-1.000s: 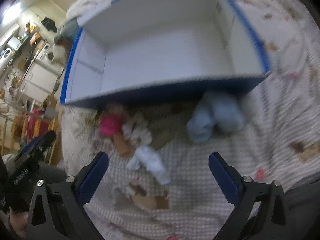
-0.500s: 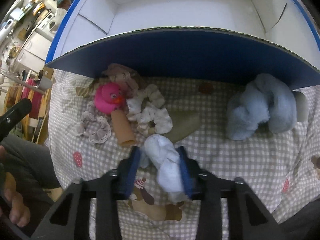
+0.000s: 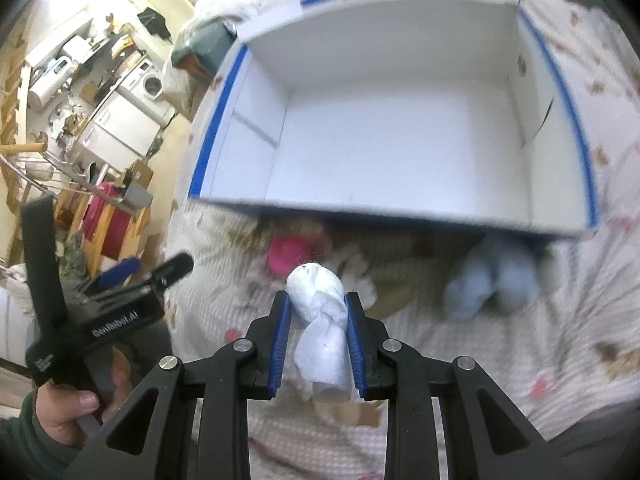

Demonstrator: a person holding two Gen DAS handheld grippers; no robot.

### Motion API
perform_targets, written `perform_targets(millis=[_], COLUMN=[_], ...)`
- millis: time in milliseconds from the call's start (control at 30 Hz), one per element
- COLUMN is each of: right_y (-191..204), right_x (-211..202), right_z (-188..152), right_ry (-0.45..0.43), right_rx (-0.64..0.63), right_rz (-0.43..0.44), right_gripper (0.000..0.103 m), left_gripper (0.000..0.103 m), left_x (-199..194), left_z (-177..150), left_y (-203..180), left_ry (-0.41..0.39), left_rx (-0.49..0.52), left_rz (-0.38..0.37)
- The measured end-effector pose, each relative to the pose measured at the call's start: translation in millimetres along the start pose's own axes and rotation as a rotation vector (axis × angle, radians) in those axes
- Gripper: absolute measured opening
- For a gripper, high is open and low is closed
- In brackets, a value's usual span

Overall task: Organize soft objects
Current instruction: 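Grasp the white sock with the right gripper and lift it, then grasp the beige lace scrunchie with the left gripper while the right gripper holds the sock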

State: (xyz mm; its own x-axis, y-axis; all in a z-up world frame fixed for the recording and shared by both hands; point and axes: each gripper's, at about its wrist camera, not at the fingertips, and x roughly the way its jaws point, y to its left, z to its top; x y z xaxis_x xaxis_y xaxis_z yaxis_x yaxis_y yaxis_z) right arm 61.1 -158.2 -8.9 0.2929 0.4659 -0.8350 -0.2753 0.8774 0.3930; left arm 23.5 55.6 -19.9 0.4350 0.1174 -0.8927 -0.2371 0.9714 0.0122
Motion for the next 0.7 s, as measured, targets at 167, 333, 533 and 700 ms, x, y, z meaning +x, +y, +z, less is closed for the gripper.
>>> perform_targets(millis=[167,333,533,700], right_y=[-25.2,-46.6,-51.1,-57.3], right_x=[-8.4,-11.4,-10.9,-10.5], right_z=[-0.1,-12.0,-13.2,-14.8], right_ry=[-0.034,-0.021,-0.041,-0.039], right_rx=[0.06,0.129,0.147,0.175], right_rz=[0.023,0.049,0.065,0.077], right_gripper=[0.029,0.029,0.029,0.029], left_gripper=[0.103,0.1,0.081,0.07], left_x=[15.2,26.8,53.7,72.6], left_z=[-8.9,-22.7,-34.5,-30.4], left_y=[-4.5,-42.7,-79.9,-81.2], left_ry=[0.07,0.138,0.199,0.218], left_rx=[0.036,0.199,0.337,0.317], left_rz=[-0.028,-0.15,-0.121,-0.075])
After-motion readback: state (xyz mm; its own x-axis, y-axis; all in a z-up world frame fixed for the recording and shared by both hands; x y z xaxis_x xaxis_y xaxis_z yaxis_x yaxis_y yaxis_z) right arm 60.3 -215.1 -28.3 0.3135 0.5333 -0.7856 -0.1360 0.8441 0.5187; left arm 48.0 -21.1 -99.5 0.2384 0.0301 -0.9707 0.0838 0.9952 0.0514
